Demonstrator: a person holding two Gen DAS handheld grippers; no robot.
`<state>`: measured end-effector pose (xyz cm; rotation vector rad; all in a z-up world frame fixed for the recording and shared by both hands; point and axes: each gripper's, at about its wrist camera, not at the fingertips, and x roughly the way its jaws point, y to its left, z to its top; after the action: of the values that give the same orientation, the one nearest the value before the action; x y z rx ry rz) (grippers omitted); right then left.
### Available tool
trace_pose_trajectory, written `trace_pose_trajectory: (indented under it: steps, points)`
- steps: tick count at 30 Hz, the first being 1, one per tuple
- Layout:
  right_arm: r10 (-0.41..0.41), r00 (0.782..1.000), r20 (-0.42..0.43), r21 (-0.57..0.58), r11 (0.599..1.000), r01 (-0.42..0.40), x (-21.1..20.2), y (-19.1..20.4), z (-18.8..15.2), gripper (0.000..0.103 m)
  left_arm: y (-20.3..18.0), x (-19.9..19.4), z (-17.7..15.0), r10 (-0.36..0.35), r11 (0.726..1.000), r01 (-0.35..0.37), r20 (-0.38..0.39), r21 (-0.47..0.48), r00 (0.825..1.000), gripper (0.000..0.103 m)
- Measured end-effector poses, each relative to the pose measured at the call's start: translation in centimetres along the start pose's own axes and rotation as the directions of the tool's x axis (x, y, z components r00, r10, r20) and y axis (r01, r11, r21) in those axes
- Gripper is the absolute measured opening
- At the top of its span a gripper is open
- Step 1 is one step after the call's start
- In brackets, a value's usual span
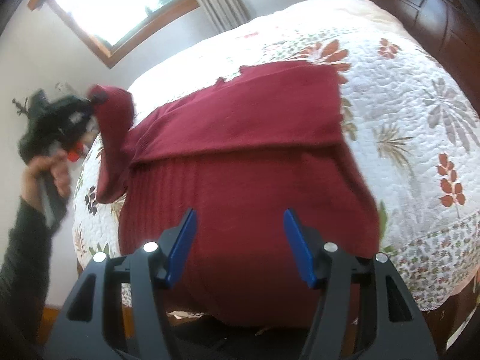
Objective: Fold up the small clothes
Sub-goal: 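Lift the sleeve with the left gripper and lay it across the sweater body, then grasp the folded sleeve cuff with the right gripper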
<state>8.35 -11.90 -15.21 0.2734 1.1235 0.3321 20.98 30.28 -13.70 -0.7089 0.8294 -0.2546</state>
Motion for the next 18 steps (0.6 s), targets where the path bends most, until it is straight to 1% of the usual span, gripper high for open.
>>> trace_pose_trajectory:
  steps: [3, 5, 7, 9, 10, 12, 13, 14, 15, 16, 17, 18]
  points:
    - [-0.009, 1.0, 0.0, 0.032, 0.999, 0.009, -0.4, -1.6, -0.1, 0.062, -0.9, 4.9, -2.2, 0.033, 0.999, -0.03, -0.105, 0.03, 0.994, 0.009]
    - [-0.01, 1.0, -0.012, 0.047, 0.999, 0.011, -0.3, -2.4, -0.2, 0.062, -0.9, 7.0, -3.1, 0.061, 0.997, -0.054, -0.148, 0.05, 0.987, 0.009]
    - [-0.011, 1.0, -0.025, 0.051, 0.999, 0.012, -0.1, -2.9, -0.2, 0.062, -1.3, 8.4, -4.2, 0.087, 0.995, -0.075, -0.188, 0.071, 0.978, 0.009]
    - [0.001, 0.999, -0.045, 0.042, 0.999, 0.001, 0.2, -3.0, 0.2, 0.064, -1.3, 8.8, -5.1, 0.09, 0.994, -0.076, -0.201, 0.073, 0.976, 0.009]
    - [0.021, 0.998, -0.057, 0.038, 0.999, -0.018, 0.4, -3.0, 0.6, 0.065, -1.0, 9.3, -5.4, 0.083, 0.995, -0.071, -0.205, 0.065, 0.975, 0.014]
    - [0.067, 0.995, -0.071, 0.034, 0.997, -0.065, 0.8, -2.6, 1.5, 0.073, -1.0, 8.5, -5.3, 0.067, 0.997, -0.058, -0.198, 0.053, 0.978, 0.029]
    - [0.093, 0.993, -0.076, 0.034, 0.995, -0.091, 1.1, -2.4, 2.1, 0.075, -1.2, 7.9, -5.5, 0.061, 0.997, -0.052, -0.19, 0.053, 0.98, 0.048]
    - [0.131, 0.988, -0.08, 0.043, 0.991, -0.128, 1.4, -2.2, 3.0, 0.082, -1.2, 7.4, -5.7, 0.062, 0.997, -0.053, -0.182, 0.053, 0.981, 0.063]
    - [0.185, 0.979, -0.09, 0.066, 0.982, -0.179, 2.0, -2.2, 3.9, 0.084, -1.3, 6.8, -5.7, 0.064, 0.997, -0.055, -0.172, 0.054, 0.983, 0.068]
    - [0.217, 0.971, -0.098, 0.085, 0.974, -0.209, 2.4, -2.2, 4.7, 0.084, -1.4, 6.0, -5.8, 0.063, 0.997, -0.054, -0.163, 0.057, 0.985, 0.075]
    - [0.256, 0.961, -0.108, 0.112, 0.963, -0.244, 3.3, -2.1, 5.8, 0.084, -1.3, 5.4, -6.0, 0.065, 0.997, -0.056, -0.166, 0.06, 0.984, 0.078]
    - [0.277, 0.954, -0.117, 0.126, 0.957, -0.263, 4.0, -2.0, 6.7, 0.084, -1.3, 4.7, -6.3, 0.071, 0.996, -0.061, -0.171, 0.063, 0.983, 0.079]
